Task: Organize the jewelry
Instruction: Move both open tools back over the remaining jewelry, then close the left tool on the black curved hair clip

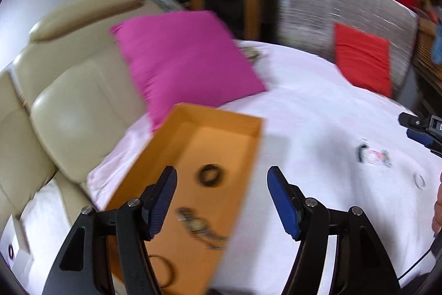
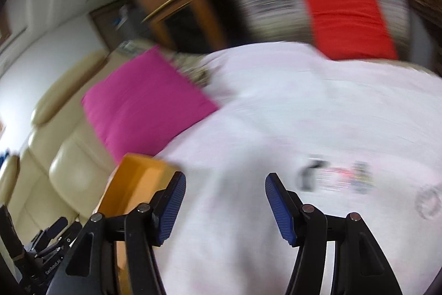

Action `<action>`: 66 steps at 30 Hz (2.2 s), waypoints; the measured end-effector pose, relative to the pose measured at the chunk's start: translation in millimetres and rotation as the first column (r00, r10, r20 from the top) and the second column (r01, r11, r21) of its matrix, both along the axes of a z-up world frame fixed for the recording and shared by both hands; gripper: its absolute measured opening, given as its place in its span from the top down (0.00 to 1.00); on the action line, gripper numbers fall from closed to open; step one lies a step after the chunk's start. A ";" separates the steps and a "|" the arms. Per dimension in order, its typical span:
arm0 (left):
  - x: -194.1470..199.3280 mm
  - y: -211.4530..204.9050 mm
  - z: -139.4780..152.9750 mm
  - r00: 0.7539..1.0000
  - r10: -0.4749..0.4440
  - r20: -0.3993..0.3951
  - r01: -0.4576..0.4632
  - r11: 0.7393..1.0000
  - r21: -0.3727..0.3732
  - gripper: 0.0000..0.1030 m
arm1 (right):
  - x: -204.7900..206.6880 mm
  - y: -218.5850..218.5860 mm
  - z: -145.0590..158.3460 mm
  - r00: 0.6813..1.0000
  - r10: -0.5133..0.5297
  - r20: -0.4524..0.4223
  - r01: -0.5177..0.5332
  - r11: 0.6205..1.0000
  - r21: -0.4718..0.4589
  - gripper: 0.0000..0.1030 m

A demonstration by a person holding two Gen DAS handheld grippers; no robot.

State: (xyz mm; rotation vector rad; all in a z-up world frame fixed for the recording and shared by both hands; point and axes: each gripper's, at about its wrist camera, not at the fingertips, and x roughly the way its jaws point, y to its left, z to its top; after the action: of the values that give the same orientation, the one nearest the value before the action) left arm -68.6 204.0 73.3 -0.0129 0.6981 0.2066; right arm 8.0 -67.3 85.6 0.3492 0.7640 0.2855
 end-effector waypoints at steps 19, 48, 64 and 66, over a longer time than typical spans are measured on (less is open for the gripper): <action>104.1 -175.9 -71.7 0.958 -0.281 -0.061 0.275 0.957 -0.087 0.32 | -34.3 -248.3 -82.2 0.928 -0.301 -0.221 0.342 0.922 0.182 0.46; 201.4 -209.0 -132.6 0.915 -0.362 -0.176 0.313 0.915 -0.254 0.93 | 94.5 -105.8 -134.8 0.948 -0.133 -0.288 0.088 0.983 -0.164 0.75; 192.8 -182.0 -117.4 0.924 -0.359 -0.135 0.306 0.902 -0.306 0.94 | 62.2 -143.5 -105.6 0.948 -0.157 -0.279 0.121 0.983 -0.141 0.93; 194.5 -180.9 -117.4 0.921 -0.367 -0.131 0.307 0.891 -0.336 0.91 | 60.4 -152.3 -105.1 0.946 -0.156 -0.284 0.136 0.987 -0.087 0.94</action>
State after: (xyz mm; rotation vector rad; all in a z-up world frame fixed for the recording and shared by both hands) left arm 125.9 23.1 -44.1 -0.1726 0.9075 -0.2445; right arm 68.4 -219.6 -19.4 0.3875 1.0291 0.0679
